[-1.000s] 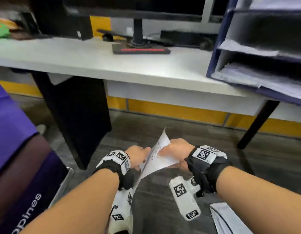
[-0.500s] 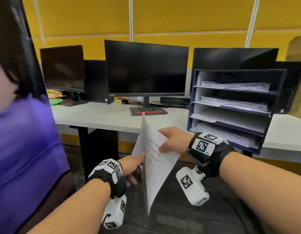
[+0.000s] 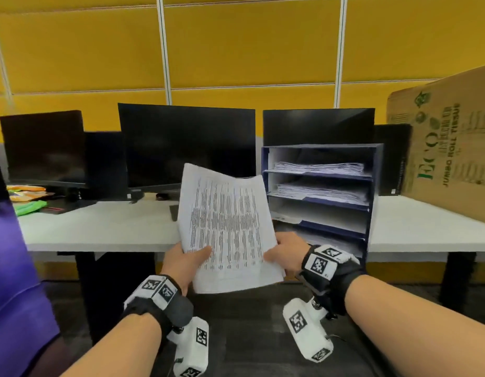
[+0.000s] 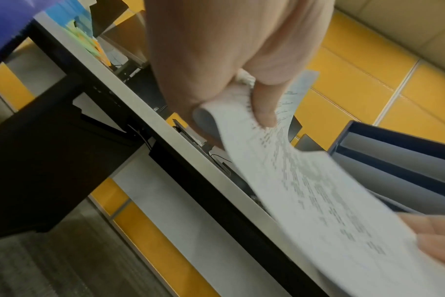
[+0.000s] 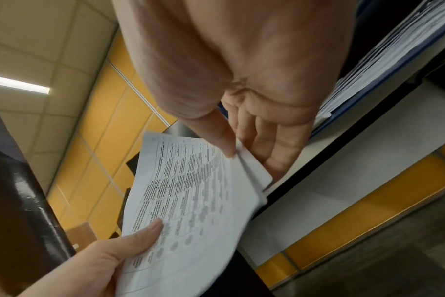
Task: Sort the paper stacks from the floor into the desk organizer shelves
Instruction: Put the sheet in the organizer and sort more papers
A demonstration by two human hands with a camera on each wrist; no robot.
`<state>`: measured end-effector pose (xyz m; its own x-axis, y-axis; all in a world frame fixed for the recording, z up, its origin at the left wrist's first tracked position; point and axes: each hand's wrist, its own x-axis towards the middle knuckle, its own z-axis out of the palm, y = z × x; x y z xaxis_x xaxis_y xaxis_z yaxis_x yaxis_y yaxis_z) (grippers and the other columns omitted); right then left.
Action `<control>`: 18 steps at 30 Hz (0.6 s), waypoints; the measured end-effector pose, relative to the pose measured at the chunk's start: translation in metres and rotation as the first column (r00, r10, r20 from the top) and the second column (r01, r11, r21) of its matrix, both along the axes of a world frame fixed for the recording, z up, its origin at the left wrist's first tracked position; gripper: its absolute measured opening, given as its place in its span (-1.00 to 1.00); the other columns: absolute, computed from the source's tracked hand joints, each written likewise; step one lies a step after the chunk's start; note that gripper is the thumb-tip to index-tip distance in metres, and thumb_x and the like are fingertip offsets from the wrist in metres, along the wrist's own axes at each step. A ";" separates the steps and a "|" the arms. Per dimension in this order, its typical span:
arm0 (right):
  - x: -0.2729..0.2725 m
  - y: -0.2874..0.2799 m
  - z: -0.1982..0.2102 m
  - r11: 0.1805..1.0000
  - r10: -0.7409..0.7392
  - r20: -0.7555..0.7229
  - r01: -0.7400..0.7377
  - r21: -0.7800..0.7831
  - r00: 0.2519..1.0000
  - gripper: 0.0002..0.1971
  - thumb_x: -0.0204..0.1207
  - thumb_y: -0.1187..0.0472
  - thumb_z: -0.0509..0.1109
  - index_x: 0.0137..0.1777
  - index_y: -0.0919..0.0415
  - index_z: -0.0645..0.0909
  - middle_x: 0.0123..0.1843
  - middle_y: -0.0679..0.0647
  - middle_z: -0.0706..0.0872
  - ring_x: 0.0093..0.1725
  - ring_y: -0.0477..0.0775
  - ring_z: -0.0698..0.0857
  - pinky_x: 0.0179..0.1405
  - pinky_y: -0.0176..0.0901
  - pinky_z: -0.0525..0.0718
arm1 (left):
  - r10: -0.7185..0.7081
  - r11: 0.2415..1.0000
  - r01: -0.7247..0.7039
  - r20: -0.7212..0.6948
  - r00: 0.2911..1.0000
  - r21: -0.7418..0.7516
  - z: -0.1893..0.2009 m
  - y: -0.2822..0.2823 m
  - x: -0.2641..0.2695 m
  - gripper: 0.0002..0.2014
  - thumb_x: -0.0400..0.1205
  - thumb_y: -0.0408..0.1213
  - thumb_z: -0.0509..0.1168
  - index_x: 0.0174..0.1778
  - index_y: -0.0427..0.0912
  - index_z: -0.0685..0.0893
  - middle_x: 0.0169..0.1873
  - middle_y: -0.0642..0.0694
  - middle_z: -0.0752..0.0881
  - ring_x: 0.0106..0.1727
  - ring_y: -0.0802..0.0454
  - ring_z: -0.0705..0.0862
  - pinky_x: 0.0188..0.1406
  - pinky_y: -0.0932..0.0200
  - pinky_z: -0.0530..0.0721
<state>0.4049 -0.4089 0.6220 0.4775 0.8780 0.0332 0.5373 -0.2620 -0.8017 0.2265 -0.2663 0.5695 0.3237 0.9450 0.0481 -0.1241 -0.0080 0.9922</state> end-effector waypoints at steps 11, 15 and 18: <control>0.079 0.019 -0.028 0.898 -0.029 0.673 0.315 -0.307 0.739 -0.50 0.56 0.09 0.23 0.51 0.10 0.34 0.47 0.15 0.41 0.45 0.27 0.37 0.40 0.10 0.45 | 0.243 0.970 -0.240 -0.186 0.952 0.037 -0.016 0.088 0.048 -0.56 0.38 -0.35 0.61 0.14 -0.36 0.70 0.07 -0.28 0.77 0.02 -0.25 0.76 0.12 -0.21 0.72; 0.105 0.032 -0.034 0.863 -0.048 0.666 0.366 -0.348 0.744 -0.40 0.62 -0.06 0.19 0.61 0.08 0.14 0.53 0.17 0.41 0.49 0.28 0.41 0.47 0.13 0.38 | 0.227 0.971 -0.237 -0.203 0.953 -0.030 -0.015 0.111 0.070 -0.45 0.38 -0.18 0.61 0.17 -0.37 0.62 0.07 -0.24 0.74 0.00 -0.22 0.72 0.07 -0.02 0.67; 0.119 0.036 -0.032 0.870 -0.020 0.600 0.310 -0.384 0.800 -0.44 0.65 -0.07 0.16 0.59 0.13 0.23 0.51 0.18 0.48 0.44 0.23 0.50 0.43 0.00 0.47 | 0.241 0.967 -0.252 -0.175 0.955 -0.040 -0.009 0.124 0.080 -0.05 0.31 -0.02 0.63 0.50 -0.32 0.30 0.34 -0.30 0.59 0.27 -0.32 0.63 0.33 -0.21 0.59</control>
<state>0.5237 -0.3728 0.5897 0.6368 0.7705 -0.0275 0.7609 -0.6338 -0.1391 0.3070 -0.1421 0.5601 0.0788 0.9958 -0.0472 0.0414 0.0441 0.9982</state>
